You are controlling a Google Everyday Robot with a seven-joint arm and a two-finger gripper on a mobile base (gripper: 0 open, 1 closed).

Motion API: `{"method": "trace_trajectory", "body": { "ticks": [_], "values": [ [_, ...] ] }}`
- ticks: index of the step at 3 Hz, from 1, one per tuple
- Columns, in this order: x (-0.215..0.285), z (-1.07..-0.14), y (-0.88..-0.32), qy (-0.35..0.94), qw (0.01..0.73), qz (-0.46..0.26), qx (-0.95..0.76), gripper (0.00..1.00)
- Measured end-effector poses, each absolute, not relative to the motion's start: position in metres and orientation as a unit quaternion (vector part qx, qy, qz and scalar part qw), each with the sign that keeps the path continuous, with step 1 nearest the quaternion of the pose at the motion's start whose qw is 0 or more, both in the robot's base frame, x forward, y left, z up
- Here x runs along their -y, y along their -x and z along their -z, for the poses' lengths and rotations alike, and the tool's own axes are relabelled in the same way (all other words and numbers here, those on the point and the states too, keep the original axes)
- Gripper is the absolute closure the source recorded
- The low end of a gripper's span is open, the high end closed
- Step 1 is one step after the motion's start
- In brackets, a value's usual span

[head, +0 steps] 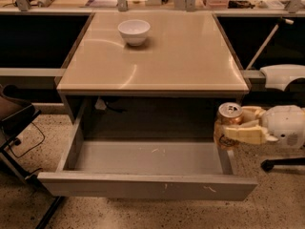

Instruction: Place orange can into top drawer

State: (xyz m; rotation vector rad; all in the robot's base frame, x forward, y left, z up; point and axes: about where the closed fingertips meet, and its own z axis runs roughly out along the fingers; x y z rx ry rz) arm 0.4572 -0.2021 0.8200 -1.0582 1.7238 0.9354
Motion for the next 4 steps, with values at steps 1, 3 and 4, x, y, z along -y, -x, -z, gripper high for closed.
{"method": "trace_trajectory", "body": {
  "ticks": [1,3,4],
  "values": [
    [0.193,-0.778,-0.453,0.418,0.437,-0.368,-0.706,1.0],
    [0.187,-0.763,-0.455,0.409,0.444,-0.375,-0.704,1.0],
    [0.16,-0.748,-0.468,0.392,0.462,-0.399,-0.689,1.0]
  ]
}}
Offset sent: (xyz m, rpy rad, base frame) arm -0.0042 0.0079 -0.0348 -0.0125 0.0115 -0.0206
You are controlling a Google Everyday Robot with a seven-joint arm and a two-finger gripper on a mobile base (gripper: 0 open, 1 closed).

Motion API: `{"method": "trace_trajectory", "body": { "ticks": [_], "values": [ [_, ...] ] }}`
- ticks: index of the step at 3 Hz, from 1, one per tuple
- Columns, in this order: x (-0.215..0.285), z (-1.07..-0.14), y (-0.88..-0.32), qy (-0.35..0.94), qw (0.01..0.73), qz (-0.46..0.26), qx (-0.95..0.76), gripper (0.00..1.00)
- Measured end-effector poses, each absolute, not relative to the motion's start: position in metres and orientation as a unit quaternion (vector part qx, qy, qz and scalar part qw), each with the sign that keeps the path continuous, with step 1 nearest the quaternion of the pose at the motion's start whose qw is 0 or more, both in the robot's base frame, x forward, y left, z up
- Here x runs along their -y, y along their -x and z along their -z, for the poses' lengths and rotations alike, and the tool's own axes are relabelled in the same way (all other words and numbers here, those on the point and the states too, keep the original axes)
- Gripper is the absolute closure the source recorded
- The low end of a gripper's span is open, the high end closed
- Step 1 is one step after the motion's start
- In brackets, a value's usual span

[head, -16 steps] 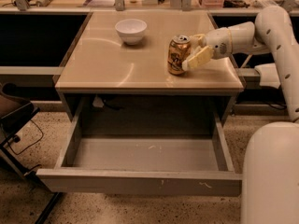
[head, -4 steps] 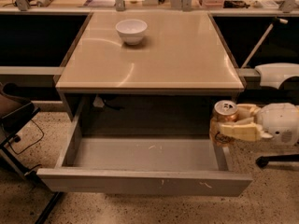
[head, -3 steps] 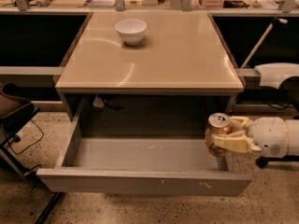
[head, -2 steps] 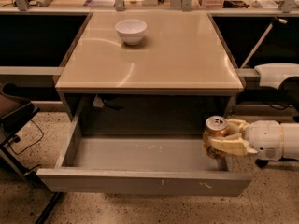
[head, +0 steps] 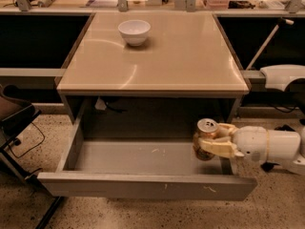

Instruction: Place orange can into top drawer

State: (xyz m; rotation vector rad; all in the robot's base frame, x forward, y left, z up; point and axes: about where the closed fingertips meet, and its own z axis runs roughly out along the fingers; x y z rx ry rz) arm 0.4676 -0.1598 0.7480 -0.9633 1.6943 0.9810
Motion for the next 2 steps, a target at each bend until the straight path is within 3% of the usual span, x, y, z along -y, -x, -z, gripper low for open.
{"method": "trace_trajectory", "body": {
  "ticks": [2],
  "values": [
    [0.099,-0.72,-0.512,0.361,0.503,-0.381,-0.687,1.0]
  ]
}}
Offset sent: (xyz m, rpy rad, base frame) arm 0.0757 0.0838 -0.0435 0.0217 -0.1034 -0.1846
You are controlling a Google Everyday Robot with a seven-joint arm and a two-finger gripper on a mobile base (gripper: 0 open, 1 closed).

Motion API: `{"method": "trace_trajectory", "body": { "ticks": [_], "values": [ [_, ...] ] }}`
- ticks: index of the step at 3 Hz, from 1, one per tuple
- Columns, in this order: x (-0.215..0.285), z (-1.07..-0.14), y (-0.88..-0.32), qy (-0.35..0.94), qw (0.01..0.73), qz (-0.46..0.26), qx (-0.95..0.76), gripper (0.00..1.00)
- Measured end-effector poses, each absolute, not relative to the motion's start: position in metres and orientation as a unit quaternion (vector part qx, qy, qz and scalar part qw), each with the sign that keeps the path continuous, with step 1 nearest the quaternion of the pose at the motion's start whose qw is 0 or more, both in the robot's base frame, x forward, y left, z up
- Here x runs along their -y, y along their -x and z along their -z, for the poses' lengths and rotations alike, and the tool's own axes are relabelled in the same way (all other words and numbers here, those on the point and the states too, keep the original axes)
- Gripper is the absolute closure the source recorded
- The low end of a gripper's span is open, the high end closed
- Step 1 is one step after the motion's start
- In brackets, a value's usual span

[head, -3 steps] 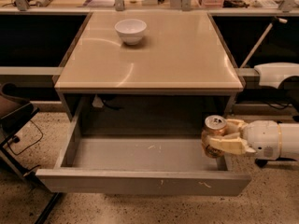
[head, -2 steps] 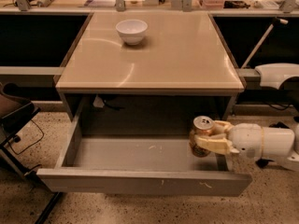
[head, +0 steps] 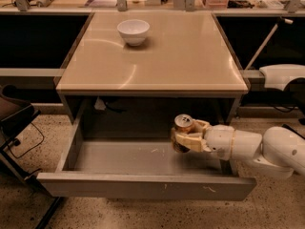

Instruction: Place orange can into top drawer

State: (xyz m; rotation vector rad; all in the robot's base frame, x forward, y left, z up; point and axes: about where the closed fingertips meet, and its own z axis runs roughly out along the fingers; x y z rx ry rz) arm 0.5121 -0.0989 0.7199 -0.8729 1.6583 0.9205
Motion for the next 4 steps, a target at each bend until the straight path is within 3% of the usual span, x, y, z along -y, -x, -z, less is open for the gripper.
{"method": "trace_trajectory", "body": {
  "ticks": [4],
  "values": [
    [0.103,-0.684,-0.514,0.469,0.463,-0.271,-0.702,1.0]
  ]
}}
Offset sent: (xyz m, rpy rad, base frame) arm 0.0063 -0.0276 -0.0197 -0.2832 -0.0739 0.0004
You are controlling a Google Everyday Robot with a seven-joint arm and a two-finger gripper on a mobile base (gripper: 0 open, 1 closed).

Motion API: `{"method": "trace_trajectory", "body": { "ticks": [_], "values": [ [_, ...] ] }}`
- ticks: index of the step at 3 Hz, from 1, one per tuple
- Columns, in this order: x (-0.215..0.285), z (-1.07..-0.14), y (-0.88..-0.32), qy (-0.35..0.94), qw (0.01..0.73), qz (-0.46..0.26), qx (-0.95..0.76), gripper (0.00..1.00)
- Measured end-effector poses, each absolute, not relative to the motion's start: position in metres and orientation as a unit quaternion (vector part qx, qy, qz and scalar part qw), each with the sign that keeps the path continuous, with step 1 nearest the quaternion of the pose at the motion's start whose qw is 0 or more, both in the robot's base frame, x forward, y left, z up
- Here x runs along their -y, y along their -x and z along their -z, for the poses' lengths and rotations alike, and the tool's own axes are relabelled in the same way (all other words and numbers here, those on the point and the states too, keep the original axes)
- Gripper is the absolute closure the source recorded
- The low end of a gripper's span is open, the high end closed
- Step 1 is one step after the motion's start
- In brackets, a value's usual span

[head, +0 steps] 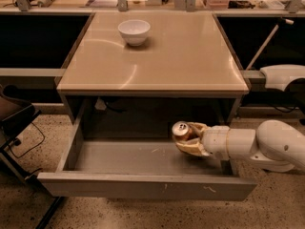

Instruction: Place orange can into top drawer

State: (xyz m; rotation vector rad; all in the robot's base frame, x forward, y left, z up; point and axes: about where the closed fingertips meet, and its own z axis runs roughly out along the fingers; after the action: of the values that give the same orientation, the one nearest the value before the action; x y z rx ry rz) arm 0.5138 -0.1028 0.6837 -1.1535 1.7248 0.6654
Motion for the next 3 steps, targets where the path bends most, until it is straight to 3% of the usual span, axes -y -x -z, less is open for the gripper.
{"method": "trace_trajectory", "body": {
  "ticks": [3],
  "values": [
    [0.085,-0.66,-0.524,0.451,0.448,-0.313,-0.706,1.0]
  ]
}}
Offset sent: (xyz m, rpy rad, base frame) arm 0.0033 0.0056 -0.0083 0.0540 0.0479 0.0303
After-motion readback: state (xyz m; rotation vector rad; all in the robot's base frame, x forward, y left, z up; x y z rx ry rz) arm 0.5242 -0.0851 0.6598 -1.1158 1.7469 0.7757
